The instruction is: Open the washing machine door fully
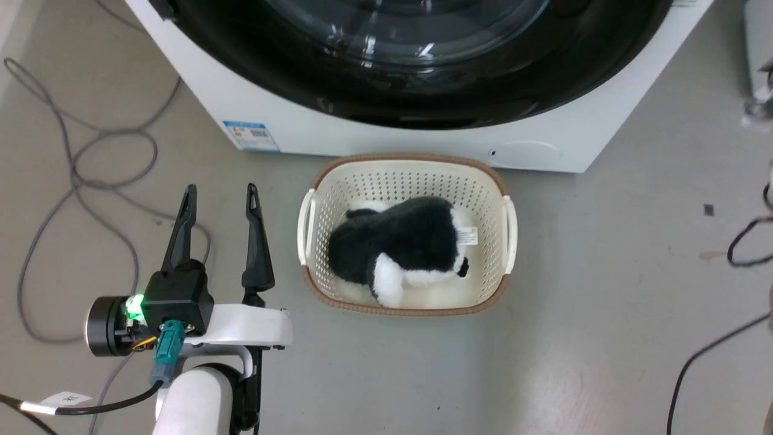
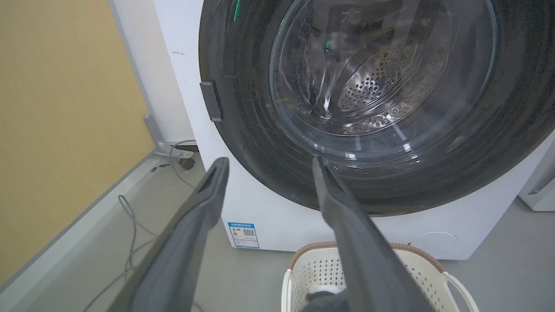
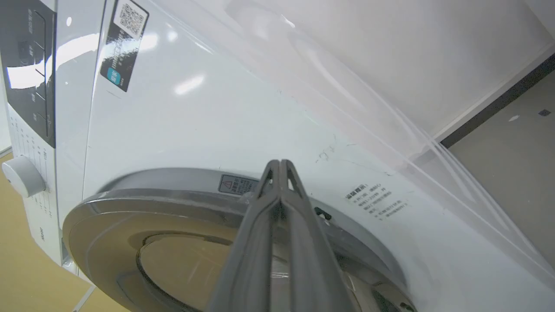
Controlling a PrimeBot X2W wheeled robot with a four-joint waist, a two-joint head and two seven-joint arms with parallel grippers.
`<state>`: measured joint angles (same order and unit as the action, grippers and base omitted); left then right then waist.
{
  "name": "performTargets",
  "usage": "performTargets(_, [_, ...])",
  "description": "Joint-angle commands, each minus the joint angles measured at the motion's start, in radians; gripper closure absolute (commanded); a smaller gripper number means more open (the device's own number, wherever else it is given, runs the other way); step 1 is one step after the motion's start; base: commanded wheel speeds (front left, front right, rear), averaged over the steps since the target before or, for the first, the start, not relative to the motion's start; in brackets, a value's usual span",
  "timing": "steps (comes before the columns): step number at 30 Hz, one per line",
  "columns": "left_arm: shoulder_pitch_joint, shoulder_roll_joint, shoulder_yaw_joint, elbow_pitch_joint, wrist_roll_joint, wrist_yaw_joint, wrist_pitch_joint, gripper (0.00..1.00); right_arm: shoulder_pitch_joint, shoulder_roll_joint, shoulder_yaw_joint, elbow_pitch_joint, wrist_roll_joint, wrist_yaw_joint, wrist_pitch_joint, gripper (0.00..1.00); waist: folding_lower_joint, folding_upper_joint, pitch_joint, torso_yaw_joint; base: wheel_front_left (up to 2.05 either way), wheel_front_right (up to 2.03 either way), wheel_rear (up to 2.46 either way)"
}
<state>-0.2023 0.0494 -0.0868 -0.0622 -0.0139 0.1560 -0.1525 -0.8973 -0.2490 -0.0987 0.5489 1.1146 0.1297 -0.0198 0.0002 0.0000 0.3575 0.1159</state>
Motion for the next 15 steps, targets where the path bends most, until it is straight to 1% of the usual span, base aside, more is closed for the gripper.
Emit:
performTargets(1, [-0.022,0.001,-0.006,-0.006,-0.01,0.009,-0.012,0.0,-0.048,-0.013,0.004,0.025,0.036,0.001,-0.002,1.0,-0.0002,0.0,0.014,0.01,0.0,0.0,0.0])
performTargets(8, [-0.043,0.001,-0.024,-0.012,-0.019,0.033,-0.026,0.0,-0.149,-0.028,0.041,0.094,0.094,0.001,0.023,1.0,-0.0002,0.0,0.048,0.032,0.0,0.0,0.0])
performTargets(15, [-0.067,0.001,-0.026,-0.015,-0.019,0.048,-0.041,0.0,-0.232,-0.04,0.082,0.154,0.148,0.001,0.049,1.0,-0.0002,0.0,0.079,0.042,0.0,0.0,0.0])
